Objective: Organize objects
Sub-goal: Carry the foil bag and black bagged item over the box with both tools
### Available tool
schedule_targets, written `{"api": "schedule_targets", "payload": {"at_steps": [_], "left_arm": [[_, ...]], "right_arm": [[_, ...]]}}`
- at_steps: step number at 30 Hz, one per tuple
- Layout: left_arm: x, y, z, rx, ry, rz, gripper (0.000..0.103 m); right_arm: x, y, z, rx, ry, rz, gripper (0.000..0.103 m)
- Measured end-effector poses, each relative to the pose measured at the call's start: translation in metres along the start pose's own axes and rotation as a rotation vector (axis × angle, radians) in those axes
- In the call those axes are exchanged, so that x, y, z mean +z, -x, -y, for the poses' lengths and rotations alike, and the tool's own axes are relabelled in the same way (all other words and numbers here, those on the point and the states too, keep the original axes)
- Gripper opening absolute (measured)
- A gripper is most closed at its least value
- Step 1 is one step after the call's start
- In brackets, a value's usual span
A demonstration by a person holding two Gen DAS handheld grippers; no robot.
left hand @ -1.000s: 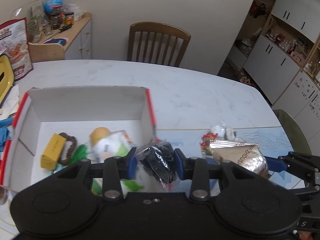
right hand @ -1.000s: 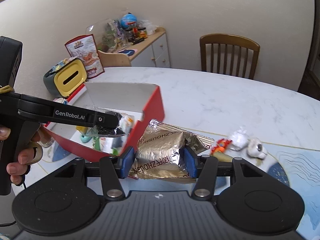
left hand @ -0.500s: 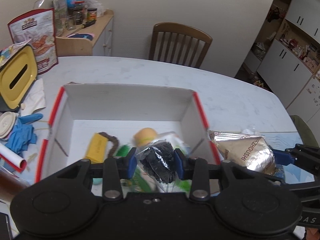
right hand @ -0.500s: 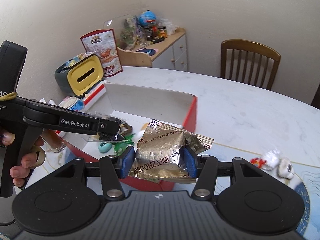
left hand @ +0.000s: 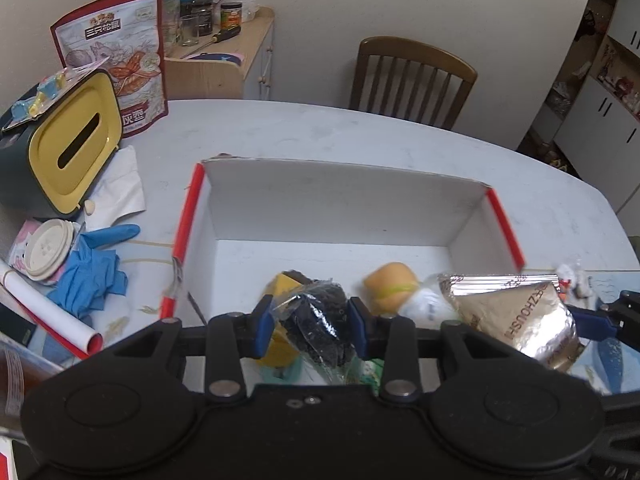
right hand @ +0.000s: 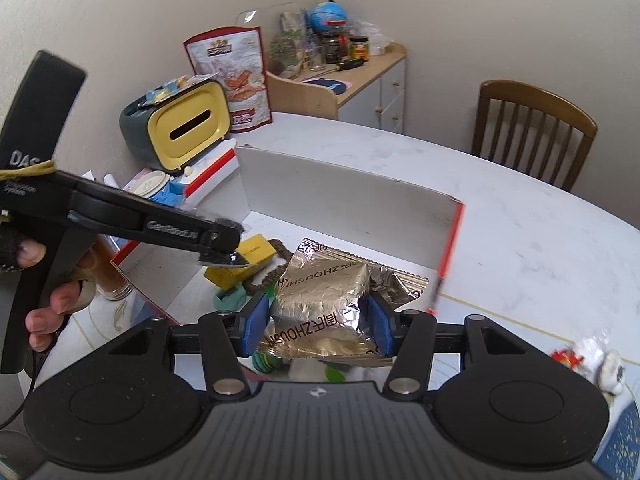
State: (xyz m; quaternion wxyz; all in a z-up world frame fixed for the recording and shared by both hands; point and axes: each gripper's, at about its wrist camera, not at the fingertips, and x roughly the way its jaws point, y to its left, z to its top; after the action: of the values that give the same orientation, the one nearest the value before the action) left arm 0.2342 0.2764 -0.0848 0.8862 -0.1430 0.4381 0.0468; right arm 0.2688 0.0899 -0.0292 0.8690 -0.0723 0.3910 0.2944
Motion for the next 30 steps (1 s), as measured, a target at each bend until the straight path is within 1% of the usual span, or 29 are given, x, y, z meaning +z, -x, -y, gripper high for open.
{"api": "schedule_targets", "payload": {"at_steps": [7,15,23,28,30], "left_arm": [[0.013,-0.018,-0.013,0.033,0.011,-0.002,0.037],[0.028,-0.042,-0.017,0.059,-0.005,-0.012,0.037],[0.029,-0.064,-0.019,0.084,-0.026,-0.045,0.037],[0.029,-0.067,-0.010,0.081,-0.074,-0.049,0.037],[0.028,-0.069,-0.008,0.074,-0.078,-0.056,0.037]], "right_arm": [[0.008,-0.030,-0.022,0.013,0.063,-0.019,0.053],[0.007,-0.059,-0.033,0.004,0.092,-0.061,0.053],[0.003,-0.074,-0.034,0.001,0.088,-0.100,0.053],[0.002,-0.080,-0.033,0.004,0.077,-0.117,0.054],[0.001,-0.081,-0.033,0.009,0.075,-0.120,0.054]]}}
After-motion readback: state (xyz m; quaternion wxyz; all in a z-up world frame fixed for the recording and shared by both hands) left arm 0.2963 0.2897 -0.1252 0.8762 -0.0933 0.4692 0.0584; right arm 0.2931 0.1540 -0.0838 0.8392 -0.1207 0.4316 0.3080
